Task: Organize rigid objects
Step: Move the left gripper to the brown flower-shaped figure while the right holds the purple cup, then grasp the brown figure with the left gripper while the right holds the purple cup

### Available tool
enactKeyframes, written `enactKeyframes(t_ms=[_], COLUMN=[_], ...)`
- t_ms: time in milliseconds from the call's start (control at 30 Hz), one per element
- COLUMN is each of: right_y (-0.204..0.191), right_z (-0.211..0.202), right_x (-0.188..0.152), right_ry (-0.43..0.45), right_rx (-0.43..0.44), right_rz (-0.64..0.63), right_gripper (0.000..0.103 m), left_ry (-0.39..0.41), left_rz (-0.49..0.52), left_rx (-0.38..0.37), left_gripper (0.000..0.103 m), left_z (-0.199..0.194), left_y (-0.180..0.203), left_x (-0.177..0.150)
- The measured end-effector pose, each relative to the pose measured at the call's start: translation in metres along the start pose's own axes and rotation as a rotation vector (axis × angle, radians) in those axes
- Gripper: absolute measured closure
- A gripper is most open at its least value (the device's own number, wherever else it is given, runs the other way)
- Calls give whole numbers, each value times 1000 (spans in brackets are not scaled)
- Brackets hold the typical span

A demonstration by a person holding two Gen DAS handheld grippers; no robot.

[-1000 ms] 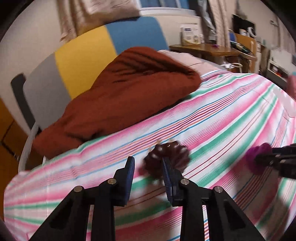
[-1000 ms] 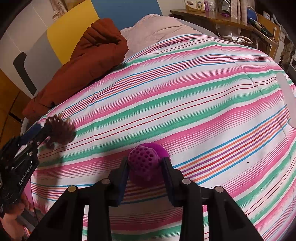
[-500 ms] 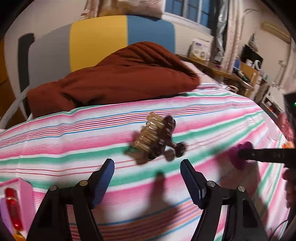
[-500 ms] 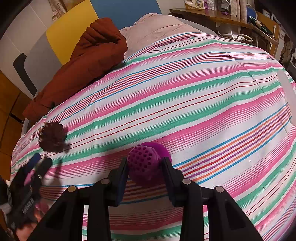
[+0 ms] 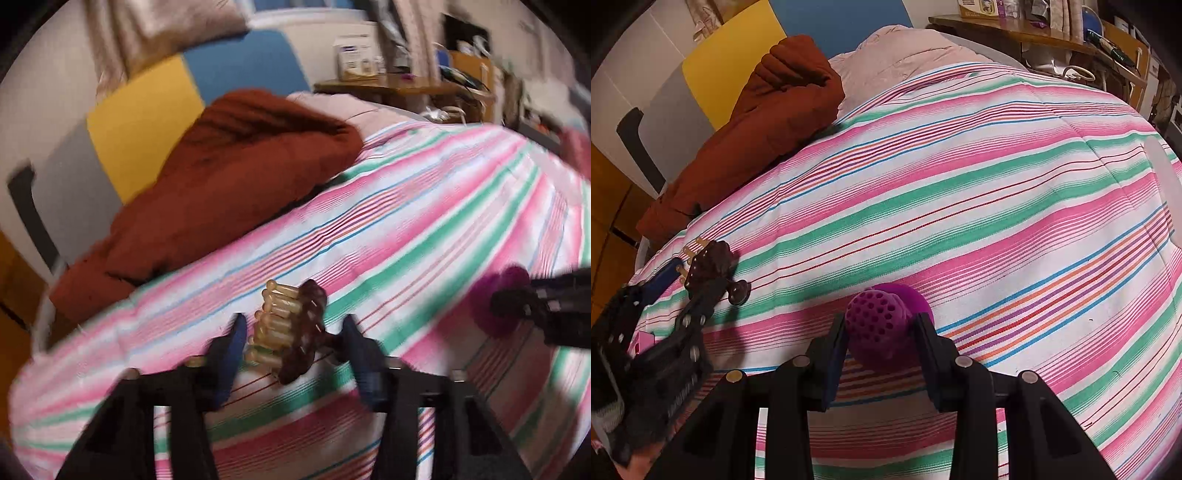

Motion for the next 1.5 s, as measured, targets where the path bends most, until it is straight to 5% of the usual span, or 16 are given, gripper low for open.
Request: enactKeyframes(t_ms=[133,367,433,500,567,700,900,1000,1100,1167,1300,1400,1500], right_y=[1,1,1,1,1,0,-2,-3,-2,-2,-3,-5,-6], right_z=[0,0,0,2,2,2,3,4,4,5,4,4,4], right_x=[0,0,-1,-3,-3,-3,-3,-3,-2,-2,-2,-3,-4], right_ry=[-3,-1,1,-12,-5,-3,0,2,-1,-3,-3,-3,-2], right_rx=[5,6,4,-3,-10,-12,-25,-33,-32,-31,-36,-48,-55], right_rz=[2,1,0,-2,-12,-16,-29,-40,-39,-38,-41,-51,-58], right_gripper=[66,66,66,68,68,68,68,68,68,68,68,68,68], left_ry=[-8,-67,-58,-56,-81,-73,37,78,89,73,66,95,129], left_rz=[-257,-974,-1024,-995,-965,-896,-480,-357,-281,-244,-230,-233,-215], left_rx=[-90,-401,-393,-320,-251,-132,-1,25,51,70,98,105,108], left_gripper=[66,67,65,57,35,30,25,25,37,54,61,78,79], left_z=[1,-8,-15,-25,-32,-54,-84,-84,-72,-63,-48,-45,-48], left_y=[-34,-90,-94,-97,-97,-96,-52,-40,-38,-39,-42,-41,-36], left_x=[-5,-66,-75,-78,-82,-89,-70,-54,-36,-31,-30,-33,-36])
Point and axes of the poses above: each gripper's, at about its wrist camera, not at the fingertips, and z roughly the way its jaws point, y to its right, x to its top, the point moved 4 cm from there along z, roughly the way its jaws point, and after that the axes turned 6 degrees about y, right-handed, at the moved point
